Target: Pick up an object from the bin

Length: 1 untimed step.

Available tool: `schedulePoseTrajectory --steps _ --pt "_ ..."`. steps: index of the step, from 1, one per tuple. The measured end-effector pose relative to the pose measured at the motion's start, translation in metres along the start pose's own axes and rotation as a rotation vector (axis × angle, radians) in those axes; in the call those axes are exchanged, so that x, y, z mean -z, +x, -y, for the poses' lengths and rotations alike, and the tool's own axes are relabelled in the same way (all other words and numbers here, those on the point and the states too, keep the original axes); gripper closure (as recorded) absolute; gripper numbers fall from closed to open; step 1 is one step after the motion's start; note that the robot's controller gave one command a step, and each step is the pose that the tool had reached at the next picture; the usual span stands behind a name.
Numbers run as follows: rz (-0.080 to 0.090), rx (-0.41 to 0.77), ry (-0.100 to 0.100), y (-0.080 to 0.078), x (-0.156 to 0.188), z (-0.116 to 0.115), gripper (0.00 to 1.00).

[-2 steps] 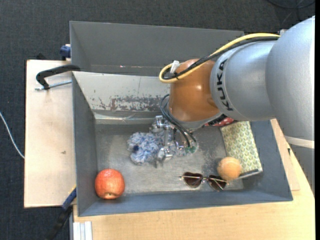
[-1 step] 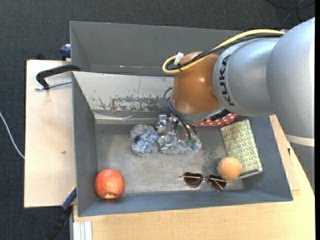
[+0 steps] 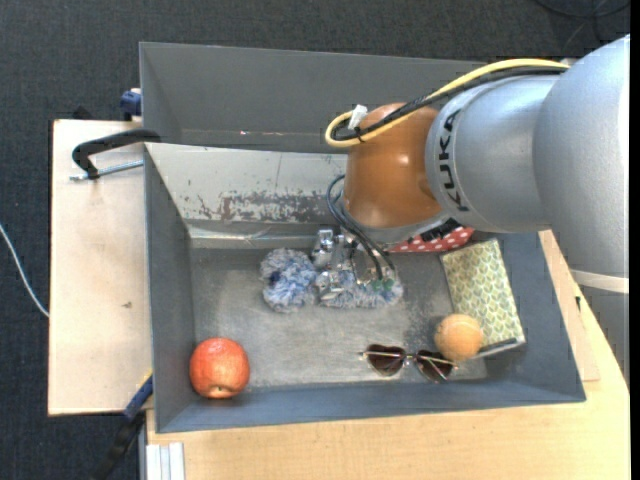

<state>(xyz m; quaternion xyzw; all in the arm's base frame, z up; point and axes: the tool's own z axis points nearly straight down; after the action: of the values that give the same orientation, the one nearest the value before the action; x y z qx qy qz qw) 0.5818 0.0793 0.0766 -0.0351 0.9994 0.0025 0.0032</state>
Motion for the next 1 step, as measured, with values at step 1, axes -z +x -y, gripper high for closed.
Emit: schedulePoseTrajectory --steps 1 --pt "-0.001 0.000 0.001 0.0007 0.0024 0.0001 1.00"
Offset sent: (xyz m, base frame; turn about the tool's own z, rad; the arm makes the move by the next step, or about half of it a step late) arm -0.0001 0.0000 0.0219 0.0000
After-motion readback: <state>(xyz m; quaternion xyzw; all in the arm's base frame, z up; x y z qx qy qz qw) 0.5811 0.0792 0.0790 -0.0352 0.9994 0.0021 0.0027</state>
